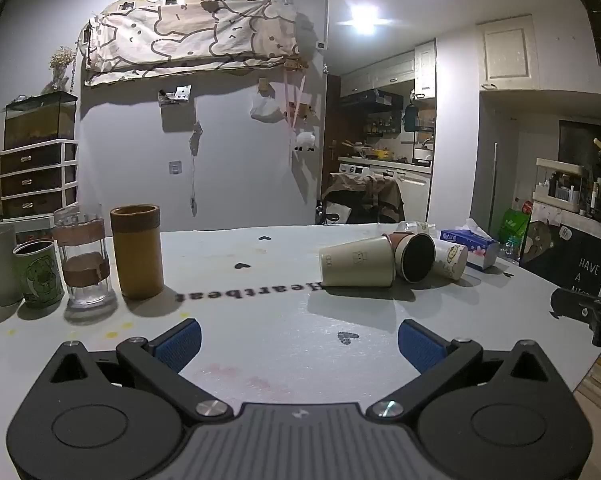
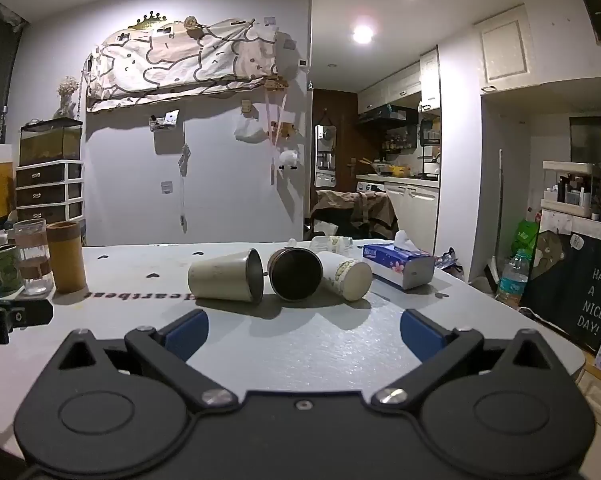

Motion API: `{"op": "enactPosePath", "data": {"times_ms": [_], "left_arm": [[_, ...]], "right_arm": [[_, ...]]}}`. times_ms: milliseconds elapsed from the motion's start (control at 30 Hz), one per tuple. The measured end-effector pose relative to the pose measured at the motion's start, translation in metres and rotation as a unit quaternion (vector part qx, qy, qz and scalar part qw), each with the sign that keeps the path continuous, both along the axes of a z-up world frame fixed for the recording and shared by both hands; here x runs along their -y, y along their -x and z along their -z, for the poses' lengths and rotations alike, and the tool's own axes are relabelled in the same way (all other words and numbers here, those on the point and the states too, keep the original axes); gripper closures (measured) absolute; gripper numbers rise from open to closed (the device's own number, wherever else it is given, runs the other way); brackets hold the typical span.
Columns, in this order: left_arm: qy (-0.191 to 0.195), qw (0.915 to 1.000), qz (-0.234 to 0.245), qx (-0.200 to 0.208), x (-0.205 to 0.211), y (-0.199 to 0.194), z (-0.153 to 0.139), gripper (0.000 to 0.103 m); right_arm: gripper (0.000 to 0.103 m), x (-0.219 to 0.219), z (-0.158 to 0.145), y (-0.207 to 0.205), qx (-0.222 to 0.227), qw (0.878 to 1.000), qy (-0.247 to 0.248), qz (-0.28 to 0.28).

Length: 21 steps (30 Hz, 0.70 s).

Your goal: Flip cup upright

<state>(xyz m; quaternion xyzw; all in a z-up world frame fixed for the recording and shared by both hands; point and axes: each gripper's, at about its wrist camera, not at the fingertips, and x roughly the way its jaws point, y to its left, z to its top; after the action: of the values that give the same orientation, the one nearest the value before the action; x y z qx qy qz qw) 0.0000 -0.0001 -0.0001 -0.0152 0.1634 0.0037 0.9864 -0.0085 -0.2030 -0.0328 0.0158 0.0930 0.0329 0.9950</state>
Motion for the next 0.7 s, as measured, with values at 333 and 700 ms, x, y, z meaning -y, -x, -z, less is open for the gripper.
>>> {"op": "enactPosePath", "data": {"times_ms": [333, 700], "left_arm": [[-0.003, 1.0000, -0.001, 0.002, 0.0008, 0.0019, -0.0008, 0.000], [-0.003, 1.0000, -0.002, 0.001, 0.0000, 0.0044, -0.0035, 0.000]], "right_arm": [[0.000, -0.0013, 0.0005, 0.0000, 0.000, 1.000, -0.003, -0.001], [0.000, -0.0021, 0.0015, -0.0009, -0.001, 1.000, -0.003, -0.002]]}}
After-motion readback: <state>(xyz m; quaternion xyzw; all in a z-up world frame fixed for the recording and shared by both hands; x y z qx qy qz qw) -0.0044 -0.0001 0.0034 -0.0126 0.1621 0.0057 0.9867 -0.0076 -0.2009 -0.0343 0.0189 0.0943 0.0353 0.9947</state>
